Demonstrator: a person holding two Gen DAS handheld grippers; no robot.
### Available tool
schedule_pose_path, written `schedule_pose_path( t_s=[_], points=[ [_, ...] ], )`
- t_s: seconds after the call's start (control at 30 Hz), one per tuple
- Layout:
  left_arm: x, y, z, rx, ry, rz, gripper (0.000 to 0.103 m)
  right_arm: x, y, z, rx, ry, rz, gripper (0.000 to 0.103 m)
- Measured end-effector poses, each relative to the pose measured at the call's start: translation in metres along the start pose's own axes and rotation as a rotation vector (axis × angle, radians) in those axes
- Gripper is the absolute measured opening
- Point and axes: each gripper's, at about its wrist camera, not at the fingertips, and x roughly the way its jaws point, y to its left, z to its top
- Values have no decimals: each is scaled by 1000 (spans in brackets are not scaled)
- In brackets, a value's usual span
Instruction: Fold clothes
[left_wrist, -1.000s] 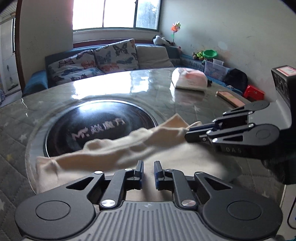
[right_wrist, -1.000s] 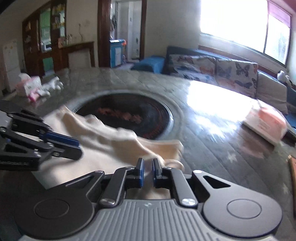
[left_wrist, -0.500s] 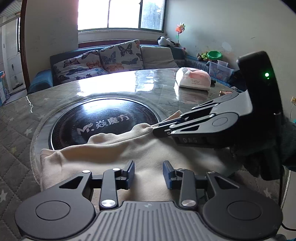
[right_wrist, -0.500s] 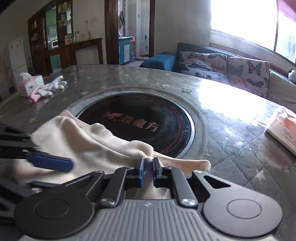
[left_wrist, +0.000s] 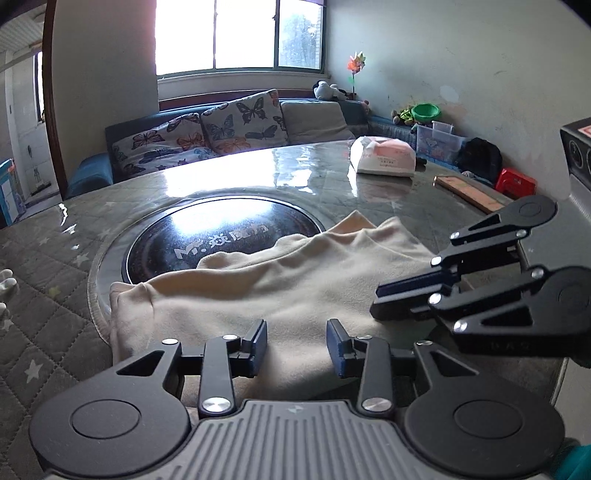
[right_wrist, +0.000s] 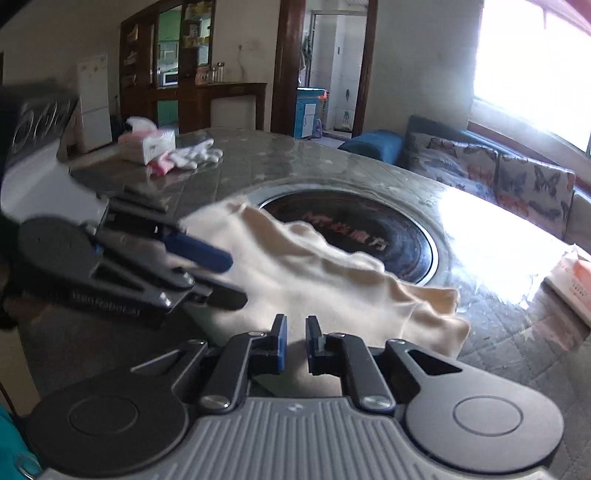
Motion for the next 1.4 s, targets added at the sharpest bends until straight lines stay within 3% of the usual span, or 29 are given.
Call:
schedule_pose_path(
  t_s=[0.23,0.37,0.6,0.77,1.07,1.27,1.4],
  points=[
    [-12,-5,2,21,-42,1,45,-18,0,6,-8,-41,-1,11],
    [-4,-8,-7,24,-17,0,45,-14,-1,-5,2,-12,1,12],
    [-9,-4,-7,13,-31,10,46,-27,-8,-5,22,-38,-5,14],
    [-8,-5,-11,6,-32,16,47,-27,-21,-15,96,-23,-5,17],
    [-19,13,-14,-59,-32,33,50,-28,-37,-26,142,10,-27,17],
    [-25,29,-13,-109,-37,69,51,-27,-44,-12,135,-24,-55,18],
    [-26,41,-20,-171,-27,58,51,-13,-53,-14,158,6,-80,18]
  ],
)
